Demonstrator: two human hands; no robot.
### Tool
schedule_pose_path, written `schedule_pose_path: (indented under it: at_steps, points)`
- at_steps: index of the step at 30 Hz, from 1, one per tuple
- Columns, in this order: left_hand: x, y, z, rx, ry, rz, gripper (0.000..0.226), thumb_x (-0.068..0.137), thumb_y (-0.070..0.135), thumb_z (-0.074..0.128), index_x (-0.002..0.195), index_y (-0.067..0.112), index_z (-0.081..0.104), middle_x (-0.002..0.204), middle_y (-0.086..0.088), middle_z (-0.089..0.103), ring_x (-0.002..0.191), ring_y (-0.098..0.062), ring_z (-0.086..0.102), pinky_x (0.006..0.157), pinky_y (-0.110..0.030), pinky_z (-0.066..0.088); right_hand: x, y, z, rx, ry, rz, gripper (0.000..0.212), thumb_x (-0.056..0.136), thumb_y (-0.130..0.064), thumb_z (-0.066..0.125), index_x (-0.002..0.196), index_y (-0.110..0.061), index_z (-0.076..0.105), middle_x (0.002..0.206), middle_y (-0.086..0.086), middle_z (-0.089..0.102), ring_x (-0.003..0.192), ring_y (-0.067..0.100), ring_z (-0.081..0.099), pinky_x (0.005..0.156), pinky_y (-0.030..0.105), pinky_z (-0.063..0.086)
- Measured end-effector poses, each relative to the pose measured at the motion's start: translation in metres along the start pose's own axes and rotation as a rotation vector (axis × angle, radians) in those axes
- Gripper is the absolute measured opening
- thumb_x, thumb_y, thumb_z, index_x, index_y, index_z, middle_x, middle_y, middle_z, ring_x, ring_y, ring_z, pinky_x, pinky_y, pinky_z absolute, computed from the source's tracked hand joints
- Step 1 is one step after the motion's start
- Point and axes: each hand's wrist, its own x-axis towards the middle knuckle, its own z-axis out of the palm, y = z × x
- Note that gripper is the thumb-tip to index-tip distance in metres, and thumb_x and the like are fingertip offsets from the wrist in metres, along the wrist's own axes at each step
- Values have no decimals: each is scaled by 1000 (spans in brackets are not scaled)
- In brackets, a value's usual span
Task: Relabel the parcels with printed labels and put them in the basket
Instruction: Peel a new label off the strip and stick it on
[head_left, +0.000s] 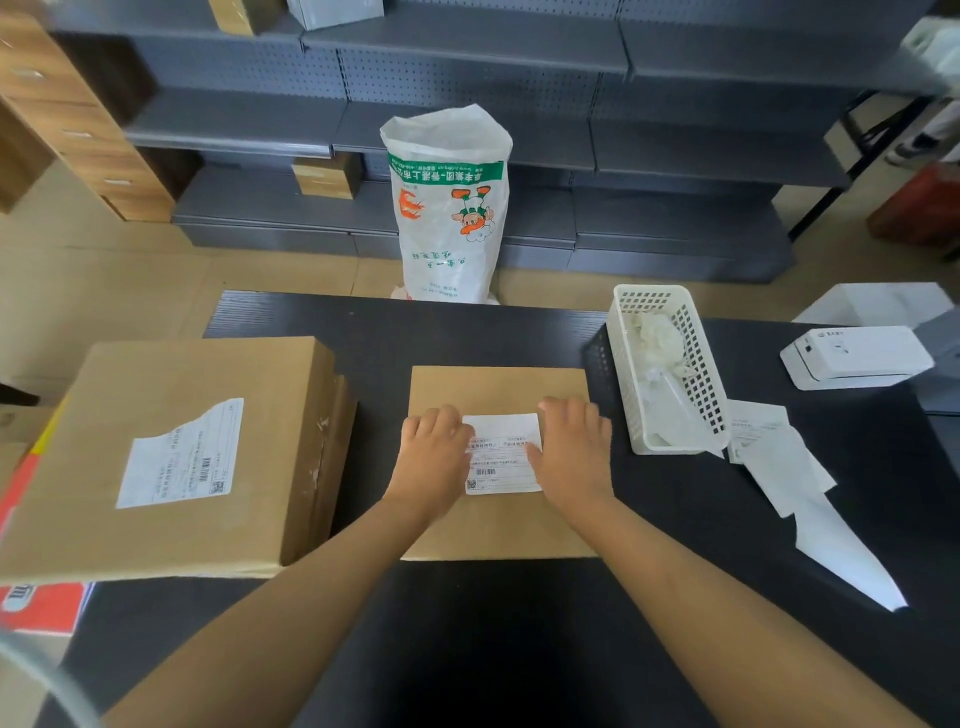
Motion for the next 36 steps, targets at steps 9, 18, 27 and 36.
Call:
schedule_pose_path:
  at_steps: [9, 18, 27, 36]
  points:
    - [-3, -5, 8, 80, -328, 147, 69, 99, 56, 9, 141, 20, -32, 154, 0, -33, 138, -19, -34, 114, -53, -18, -15, 23, 19, -144, -434, -344, 69, 99, -54, 16, 144, -23, -26, 155, -6, -29, 140, 13, -32, 115, 38, -20]
    - [-6, -21, 10, 39, -395, 119, 90, 86, 75, 12, 140, 22, -36, 145, 6, -46, 134, -21, -42, 110, -57, -22, -15, 42, 13, -222, -434, -325, 67, 99, -54, 8, 140, -19, -31, 150, -5, -36, 139, 17, -34, 115, 46, -18]
    - [-4, -22, 8, -75, -431, 123, 81, 93, 65, 17, 143, 25, -33, 147, 7, -43, 134, -21, -43, 113, -51, -20, -18, 54, 13, -252, -416, -347, 61, 101, -48, 6, 143, -22, -28, 152, -7, -34, 139, 19, -34, 116, 47, -16]
    - [-11, -18, 6, -252, -325, -21, 94, 89, 68, 35, 137, 31, -37, 144, 4, -48, 133, -24, -43, 112, -49, -19, -27, 52, 13, -28, -364, -144, 65, 101, -47, 16, 145, -23, -25, 153, -6, -34, 141, 17, -32, 119, 41, -10]
